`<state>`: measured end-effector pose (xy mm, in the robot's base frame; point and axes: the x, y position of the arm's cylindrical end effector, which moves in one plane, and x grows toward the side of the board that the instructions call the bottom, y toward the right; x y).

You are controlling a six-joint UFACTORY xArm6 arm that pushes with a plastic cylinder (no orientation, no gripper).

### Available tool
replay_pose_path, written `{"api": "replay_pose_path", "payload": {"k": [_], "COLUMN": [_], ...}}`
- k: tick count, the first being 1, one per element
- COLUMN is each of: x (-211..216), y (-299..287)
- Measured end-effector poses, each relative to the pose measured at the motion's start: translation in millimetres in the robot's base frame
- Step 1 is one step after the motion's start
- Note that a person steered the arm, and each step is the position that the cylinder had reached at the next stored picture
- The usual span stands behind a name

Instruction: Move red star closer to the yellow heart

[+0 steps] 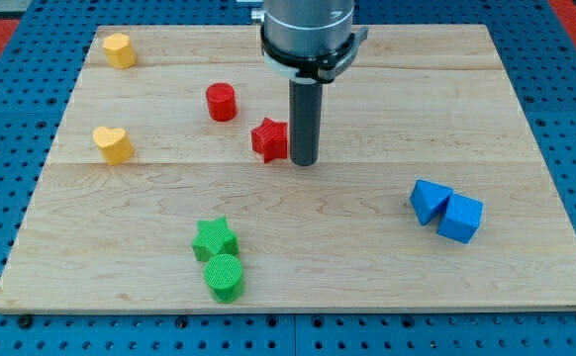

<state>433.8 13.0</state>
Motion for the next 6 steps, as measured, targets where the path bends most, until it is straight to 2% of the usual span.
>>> {"api": "replay_pose_path", "payload": {"k": [1, 2, 3, 4, 6], "x": [-8.5, -21.8, -43.1, -32.3, 5.6], "y": [-34.6, -10.2, -43.3, -128.7, -142.9]}}
